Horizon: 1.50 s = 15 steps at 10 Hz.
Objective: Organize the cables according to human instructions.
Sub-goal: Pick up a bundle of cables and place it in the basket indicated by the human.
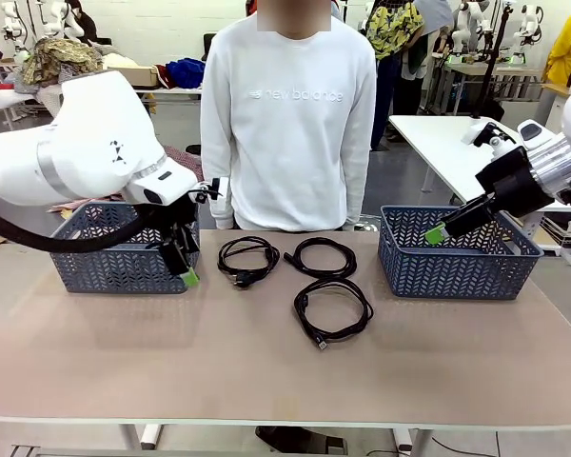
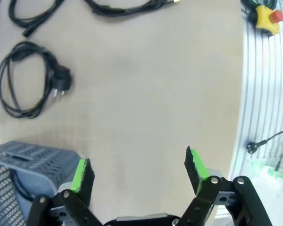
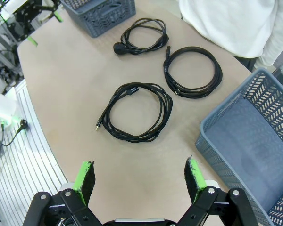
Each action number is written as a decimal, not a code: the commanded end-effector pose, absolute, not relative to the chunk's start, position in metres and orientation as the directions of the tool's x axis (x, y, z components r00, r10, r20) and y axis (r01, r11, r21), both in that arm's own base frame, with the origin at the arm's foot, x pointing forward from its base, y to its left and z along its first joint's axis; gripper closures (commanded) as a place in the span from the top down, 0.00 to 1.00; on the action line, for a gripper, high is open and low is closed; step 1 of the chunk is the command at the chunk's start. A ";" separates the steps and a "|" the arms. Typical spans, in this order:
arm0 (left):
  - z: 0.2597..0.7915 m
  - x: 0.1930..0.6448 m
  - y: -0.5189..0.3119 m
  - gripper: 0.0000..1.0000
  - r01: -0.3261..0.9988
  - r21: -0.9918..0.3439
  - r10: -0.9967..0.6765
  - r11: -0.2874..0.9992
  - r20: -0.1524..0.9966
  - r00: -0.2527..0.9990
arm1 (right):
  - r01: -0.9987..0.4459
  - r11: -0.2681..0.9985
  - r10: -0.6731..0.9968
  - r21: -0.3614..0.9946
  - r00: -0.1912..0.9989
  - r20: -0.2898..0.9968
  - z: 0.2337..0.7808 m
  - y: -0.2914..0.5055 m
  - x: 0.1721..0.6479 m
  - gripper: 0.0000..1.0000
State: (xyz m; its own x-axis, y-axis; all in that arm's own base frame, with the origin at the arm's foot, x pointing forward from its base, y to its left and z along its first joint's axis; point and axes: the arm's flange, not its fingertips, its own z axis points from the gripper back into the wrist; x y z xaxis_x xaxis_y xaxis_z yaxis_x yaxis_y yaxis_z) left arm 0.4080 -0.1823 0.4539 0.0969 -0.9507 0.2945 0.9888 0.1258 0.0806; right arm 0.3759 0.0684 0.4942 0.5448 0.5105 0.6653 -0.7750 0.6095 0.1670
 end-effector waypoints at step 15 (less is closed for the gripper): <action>0.450 0.401 -0.187 1.00 0.990 0.072 -0.946 0.121 0.310 0.094 | -0.789 0.590 0.506 0.171 0.527 0.683 0.494 0.067 0.380 1.00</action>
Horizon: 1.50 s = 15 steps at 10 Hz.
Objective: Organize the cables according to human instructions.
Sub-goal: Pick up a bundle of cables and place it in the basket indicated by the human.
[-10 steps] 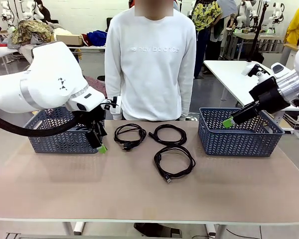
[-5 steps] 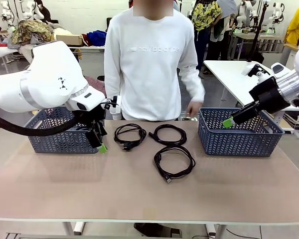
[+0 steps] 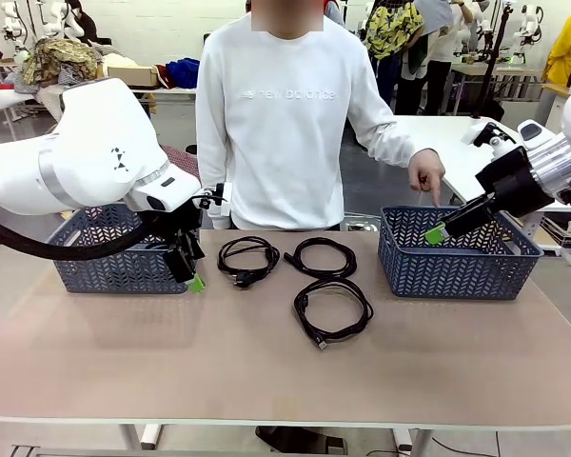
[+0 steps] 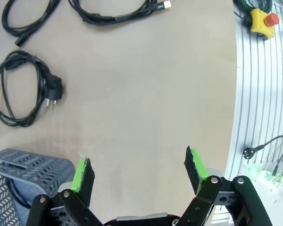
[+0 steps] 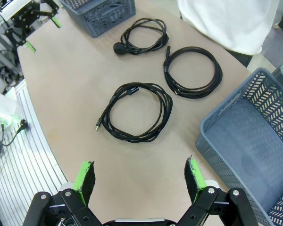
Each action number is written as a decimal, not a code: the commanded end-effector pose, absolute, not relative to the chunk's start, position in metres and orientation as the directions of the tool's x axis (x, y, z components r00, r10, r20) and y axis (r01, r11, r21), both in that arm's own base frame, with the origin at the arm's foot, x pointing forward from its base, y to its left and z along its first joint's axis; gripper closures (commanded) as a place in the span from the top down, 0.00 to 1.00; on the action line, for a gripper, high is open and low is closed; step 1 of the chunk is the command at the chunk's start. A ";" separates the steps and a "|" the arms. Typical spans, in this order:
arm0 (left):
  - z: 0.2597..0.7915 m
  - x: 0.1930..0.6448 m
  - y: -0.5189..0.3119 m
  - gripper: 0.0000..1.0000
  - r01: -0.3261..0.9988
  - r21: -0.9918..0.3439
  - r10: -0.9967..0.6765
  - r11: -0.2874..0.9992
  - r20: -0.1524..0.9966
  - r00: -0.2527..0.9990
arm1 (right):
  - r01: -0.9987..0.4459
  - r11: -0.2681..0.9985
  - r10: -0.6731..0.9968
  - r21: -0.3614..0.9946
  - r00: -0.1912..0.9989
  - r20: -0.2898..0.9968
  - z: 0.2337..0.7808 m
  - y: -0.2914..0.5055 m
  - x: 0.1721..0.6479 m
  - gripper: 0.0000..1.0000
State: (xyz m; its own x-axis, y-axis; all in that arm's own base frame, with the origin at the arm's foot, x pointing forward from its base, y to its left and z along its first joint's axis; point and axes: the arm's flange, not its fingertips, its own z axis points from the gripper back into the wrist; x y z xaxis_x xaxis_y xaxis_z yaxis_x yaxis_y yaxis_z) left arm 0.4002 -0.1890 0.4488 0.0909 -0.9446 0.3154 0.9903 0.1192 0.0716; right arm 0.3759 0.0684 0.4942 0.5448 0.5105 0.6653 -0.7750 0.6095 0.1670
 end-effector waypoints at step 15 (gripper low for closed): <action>0.450 0.401 -0.187 1.00 0.990 0.072 -0.946 0.121 0.310 0.094 | -0.720 0.686 0.623 0.103 0.655 0.428 0.480 0.178 0.392 1.00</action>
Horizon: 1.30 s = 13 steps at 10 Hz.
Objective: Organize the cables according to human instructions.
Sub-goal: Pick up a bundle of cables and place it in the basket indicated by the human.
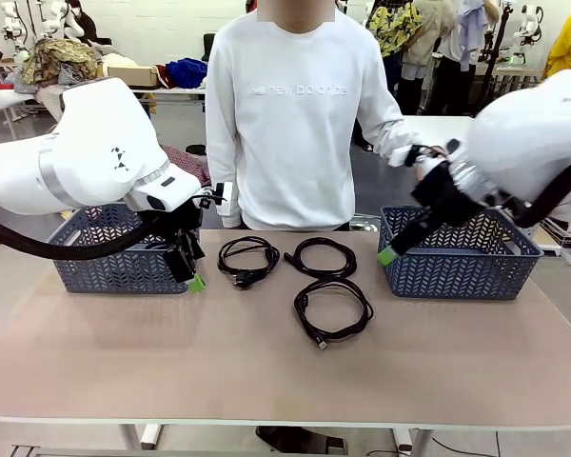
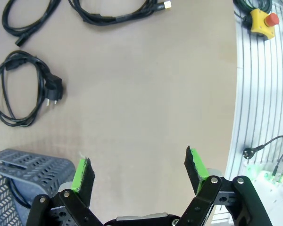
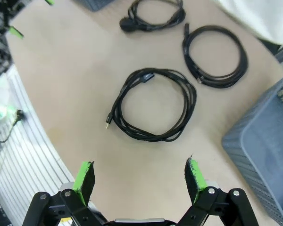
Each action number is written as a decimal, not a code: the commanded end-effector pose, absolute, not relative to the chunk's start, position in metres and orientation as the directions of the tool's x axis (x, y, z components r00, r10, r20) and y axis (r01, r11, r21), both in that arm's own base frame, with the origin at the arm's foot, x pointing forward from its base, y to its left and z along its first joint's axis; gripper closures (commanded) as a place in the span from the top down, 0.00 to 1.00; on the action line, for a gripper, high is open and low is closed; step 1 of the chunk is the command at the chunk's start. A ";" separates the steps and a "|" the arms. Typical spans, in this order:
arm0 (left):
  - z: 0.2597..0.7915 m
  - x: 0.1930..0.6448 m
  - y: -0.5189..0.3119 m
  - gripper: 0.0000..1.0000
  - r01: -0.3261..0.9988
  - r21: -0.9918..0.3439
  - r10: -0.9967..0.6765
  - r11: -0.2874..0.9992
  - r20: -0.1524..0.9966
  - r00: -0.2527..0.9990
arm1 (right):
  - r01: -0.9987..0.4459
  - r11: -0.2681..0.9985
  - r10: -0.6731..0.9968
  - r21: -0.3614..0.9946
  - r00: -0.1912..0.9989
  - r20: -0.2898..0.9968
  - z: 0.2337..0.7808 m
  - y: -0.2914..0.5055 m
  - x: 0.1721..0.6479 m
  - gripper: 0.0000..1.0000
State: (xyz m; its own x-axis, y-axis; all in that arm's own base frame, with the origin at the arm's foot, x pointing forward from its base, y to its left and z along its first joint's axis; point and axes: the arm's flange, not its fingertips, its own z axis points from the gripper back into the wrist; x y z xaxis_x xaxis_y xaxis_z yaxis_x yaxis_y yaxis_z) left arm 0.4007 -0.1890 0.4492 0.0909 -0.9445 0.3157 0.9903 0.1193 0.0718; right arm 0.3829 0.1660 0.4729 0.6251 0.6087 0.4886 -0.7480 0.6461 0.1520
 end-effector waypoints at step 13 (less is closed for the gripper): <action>0.450 0.401 -0.187 1.00 0.990 0.072 -0.946 0.121 0.310 0.094 | -0.742 0.670 0.712 -0.025 0.632 0.305 0.451 0.264 0.398 1.00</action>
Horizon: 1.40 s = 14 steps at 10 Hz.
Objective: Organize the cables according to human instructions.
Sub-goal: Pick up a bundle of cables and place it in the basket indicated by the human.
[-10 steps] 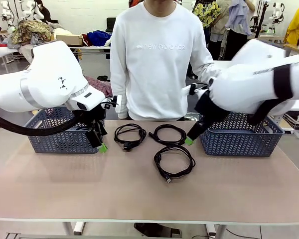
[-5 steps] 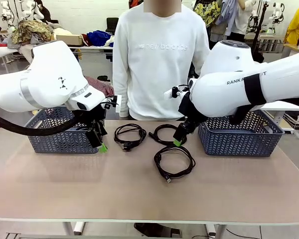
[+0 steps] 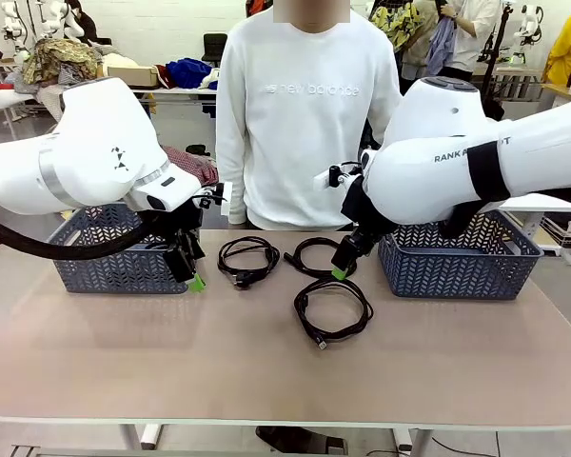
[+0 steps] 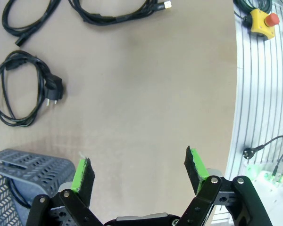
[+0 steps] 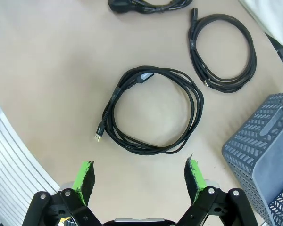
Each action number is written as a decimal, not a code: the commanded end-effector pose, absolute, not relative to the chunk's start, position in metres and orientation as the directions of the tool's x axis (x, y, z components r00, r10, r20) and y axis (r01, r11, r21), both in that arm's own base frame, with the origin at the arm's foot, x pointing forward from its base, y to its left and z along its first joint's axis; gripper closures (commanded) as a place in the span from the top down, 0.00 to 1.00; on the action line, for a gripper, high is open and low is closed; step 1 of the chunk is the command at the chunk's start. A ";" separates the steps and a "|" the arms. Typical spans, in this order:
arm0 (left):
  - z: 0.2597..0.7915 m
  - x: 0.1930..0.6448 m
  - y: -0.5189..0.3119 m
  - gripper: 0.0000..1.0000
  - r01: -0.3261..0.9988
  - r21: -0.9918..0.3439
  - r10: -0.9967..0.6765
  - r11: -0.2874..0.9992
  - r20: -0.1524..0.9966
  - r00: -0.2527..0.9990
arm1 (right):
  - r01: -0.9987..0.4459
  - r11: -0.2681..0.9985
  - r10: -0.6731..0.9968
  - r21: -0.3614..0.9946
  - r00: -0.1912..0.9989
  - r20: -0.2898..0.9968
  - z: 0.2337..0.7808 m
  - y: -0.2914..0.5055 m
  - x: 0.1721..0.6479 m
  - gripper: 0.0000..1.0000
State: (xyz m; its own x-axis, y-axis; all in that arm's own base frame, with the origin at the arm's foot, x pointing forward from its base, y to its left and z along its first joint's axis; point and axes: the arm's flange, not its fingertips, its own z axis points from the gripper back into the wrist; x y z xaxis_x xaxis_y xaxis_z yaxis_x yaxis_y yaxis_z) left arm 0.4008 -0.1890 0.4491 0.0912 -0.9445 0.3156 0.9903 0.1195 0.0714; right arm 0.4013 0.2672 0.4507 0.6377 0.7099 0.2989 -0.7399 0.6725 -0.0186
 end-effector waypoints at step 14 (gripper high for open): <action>0.450 0.401 -0.187 1.00 0.990 0.072 -0.946 0.121 0.310 0.094 | -0.578 0.816 0.568 0.020 0.808 0.159 0.350 0.351 0.419 1.00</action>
State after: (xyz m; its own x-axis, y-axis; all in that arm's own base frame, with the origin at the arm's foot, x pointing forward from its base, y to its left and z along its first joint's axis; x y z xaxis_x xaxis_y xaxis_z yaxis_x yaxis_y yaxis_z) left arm 0.4009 -0.1890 0.4490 0.0914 -0.9445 0.3155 0.9903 0.1196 0.0713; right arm 0.4148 0.3381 0.3534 0.7926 0.5926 0.1435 -0.6032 0.7965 0.0417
